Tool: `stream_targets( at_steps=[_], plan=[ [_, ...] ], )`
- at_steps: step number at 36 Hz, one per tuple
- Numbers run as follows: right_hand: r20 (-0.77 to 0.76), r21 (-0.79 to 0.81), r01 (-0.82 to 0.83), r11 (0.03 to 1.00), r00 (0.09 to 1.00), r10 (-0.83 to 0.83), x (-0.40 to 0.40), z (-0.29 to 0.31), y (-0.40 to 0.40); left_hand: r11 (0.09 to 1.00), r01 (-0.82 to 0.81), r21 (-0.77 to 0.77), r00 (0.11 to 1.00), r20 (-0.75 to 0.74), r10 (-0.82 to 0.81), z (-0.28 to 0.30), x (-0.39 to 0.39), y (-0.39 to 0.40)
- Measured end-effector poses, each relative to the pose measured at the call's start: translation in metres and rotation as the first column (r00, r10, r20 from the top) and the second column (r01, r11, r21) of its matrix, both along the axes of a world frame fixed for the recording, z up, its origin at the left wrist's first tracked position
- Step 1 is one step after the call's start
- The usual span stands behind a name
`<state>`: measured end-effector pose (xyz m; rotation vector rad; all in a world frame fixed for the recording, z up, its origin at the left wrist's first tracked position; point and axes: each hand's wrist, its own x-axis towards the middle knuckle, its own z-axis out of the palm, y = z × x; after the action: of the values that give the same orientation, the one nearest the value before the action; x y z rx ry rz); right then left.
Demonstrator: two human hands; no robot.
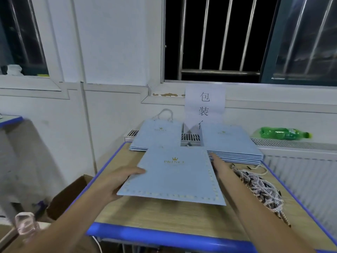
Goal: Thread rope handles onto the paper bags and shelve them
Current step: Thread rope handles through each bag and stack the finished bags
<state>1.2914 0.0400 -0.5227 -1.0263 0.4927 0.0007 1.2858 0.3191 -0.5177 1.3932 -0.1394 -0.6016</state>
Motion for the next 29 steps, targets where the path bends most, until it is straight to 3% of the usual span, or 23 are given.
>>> stream_targets(
  at_steps=[3,6,9,12,15,21,26,29],
  plan=[
    [0.099,0.024,-0.125,0.992,0.988,0.122,-0.016,0.014,0.009,0.995,-0.075,-0.071,0.995,0.057,0.079,0.006,0.006,0.006],
    [0.196,-0.109,-0.24,0.965,0.946,0.258,-0.025,0.026,0.021,0.983,-0.127,-0.129,0.982,0.125,0.143,0.021,0.018,0.009],
    [0.178,-0.255,-0.255,0.933,0.936,0.304,-0.022,0.03,0.026,0.965,-0.231,-0.126,0.959,0.135,0.248,0.042,0.041,0.004],
    [0.226,-0.42,-0.142,0.896,0.94,0.254,-0.008,0.044,0.027,0.971,-0.201,-0.132,0.973,0.084,0.213,0.064,0.068,-0.004],
    [0.325,-0.51,-0.01,0.86,0.924,0.204,0.02,0.06,0.028,0.947,-0.266,-0.179,0.955,0.086,0.285,0.075,0.099,-0.009],
    [0.544,-0.566,0.3,0.768,0.836,0.075,0.083,0.078,0.033,0.913,-0.344,-0.218,0.837,0.37,0.404,0.068,0.156,-0.023],
    [0.557,-0.63,0.408,0.661,0.83,0.019,0.124,0.034,0.04,0.866,-0.489,-0.109,0.698,0.547,0.463,0.034,0.177,-0.04],
    [0.395,-0.804,0.3,0.513,0.915,0.085,0.147,-0.015,0.04,0.81,-0.581,0.079,0.604,0.709,0.364,-0.011,0.188,-0.037]
  ],
)
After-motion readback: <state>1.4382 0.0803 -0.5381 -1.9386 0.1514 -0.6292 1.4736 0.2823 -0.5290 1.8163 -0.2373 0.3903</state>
